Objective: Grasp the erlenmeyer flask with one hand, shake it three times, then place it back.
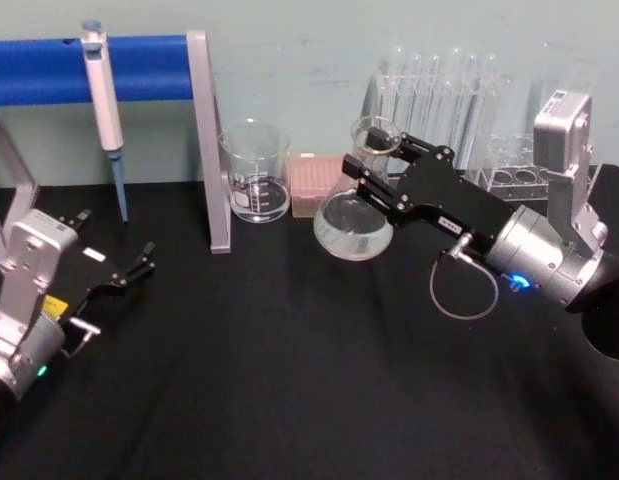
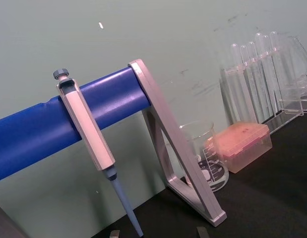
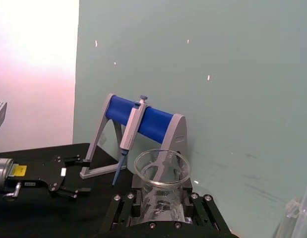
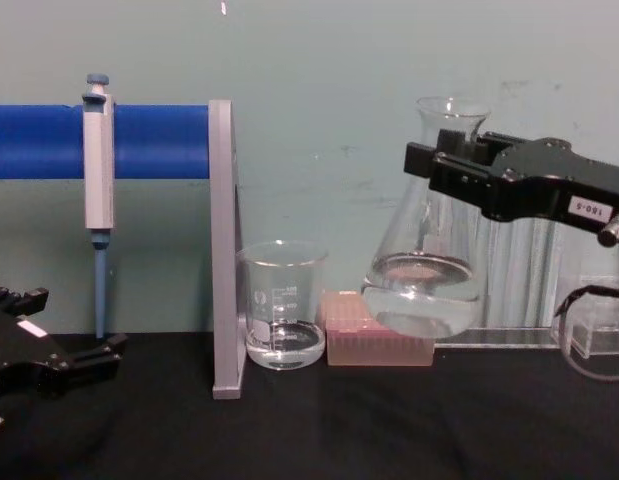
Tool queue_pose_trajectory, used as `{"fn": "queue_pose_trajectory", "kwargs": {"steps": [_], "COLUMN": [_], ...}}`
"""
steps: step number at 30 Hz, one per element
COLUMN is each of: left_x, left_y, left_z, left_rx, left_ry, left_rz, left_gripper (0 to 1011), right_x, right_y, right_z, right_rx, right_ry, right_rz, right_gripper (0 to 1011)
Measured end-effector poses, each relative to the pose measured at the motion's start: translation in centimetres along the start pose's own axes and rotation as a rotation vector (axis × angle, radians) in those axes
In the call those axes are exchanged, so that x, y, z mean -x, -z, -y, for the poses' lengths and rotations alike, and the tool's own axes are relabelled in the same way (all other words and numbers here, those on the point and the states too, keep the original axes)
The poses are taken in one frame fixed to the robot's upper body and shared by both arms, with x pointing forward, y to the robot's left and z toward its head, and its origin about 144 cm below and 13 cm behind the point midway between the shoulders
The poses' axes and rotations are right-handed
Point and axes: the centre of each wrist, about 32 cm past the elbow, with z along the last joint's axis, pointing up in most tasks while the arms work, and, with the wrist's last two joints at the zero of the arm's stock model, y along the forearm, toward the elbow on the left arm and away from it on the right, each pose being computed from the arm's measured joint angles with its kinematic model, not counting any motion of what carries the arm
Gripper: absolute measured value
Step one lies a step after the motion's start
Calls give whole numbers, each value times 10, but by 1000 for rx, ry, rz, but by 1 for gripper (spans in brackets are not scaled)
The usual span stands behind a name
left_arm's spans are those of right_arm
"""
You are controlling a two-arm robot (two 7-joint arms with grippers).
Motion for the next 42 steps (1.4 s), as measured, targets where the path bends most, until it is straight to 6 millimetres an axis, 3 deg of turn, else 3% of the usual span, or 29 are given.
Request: {"fn": "queue_pose_trajectory", "kwargs": {"steps": [19, 42], "left_x": [0, 0], "left_y": [0, 0], "left_z": [0, 0], "left_rx": [0, 0], "left_ry": [0, 0], "left_rz": [0, 0], "left_gripper": [1001, 1001], "right_x": [4, 44], "right_y": [4, 10], "right_z": [-2, -50], "right_rx": [-14, -79], "right_ry": [5, -245], "right_rz": [-37, -125], "right_gripper": [453, 453]}}
